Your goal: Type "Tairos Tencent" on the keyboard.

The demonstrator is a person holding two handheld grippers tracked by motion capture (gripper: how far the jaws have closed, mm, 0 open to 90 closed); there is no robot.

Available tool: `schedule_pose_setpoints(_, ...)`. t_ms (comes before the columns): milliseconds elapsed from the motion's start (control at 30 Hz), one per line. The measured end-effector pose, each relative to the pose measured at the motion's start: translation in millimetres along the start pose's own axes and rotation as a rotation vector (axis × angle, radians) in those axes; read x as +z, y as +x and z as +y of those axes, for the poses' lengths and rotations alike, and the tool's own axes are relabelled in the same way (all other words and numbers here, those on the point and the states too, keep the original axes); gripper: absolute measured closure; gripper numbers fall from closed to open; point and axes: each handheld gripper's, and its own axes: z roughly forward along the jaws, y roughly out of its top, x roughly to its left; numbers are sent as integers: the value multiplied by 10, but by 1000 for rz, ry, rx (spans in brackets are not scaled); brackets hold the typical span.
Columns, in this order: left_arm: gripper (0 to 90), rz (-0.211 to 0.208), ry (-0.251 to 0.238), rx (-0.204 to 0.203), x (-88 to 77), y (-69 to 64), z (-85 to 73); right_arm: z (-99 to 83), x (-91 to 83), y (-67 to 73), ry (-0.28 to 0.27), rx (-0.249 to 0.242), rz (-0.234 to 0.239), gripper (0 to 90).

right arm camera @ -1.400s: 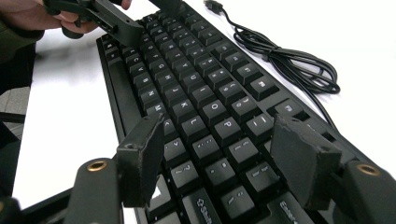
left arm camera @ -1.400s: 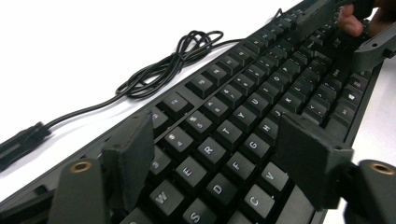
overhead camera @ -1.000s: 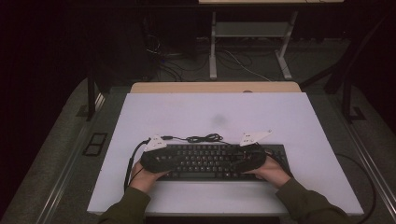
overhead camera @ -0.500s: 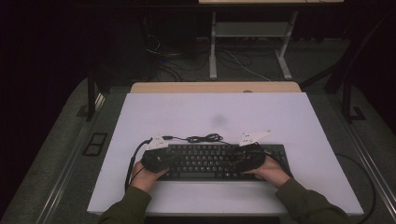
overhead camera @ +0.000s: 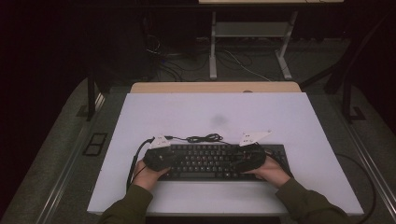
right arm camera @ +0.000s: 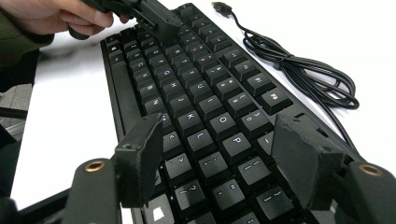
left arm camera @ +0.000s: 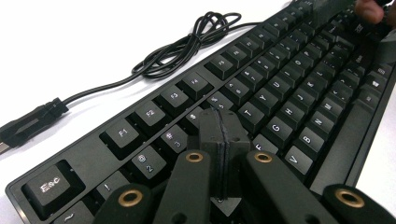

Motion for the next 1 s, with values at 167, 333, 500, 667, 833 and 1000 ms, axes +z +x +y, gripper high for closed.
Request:
schedule_pose_setpoints(167, 891, -2, 1, -4, 3, 3, -1, -1, -2, 0, 0, 0, -2, 338)
schedule_pose_setpoints(333, 891, 1, 15, 5, 22, -2, -9, -1, 1, 2, 3, -1, -2, 338)
schedule_pose_setpoints(500, 891, 2, 15, 7, 20, -1, -9, 0, -2, -1, 0, -2, -3, 338)
schedule_pose_setpoints(667, 891, 4, -4, 1, -8, -3, 7, 0, -3, 1, -3, -3, -3, 338)
schedule_pose_setpoints(833, 890, 3, -20, -8, -49, 1, 11, 3, 2, 3, 1, -1, 0, 338)
schedule_pose_setpoints(1000, 801, -3, -37, -18, -94, -10, 13, 9, 5, 10, 2, 6, 2, 363)
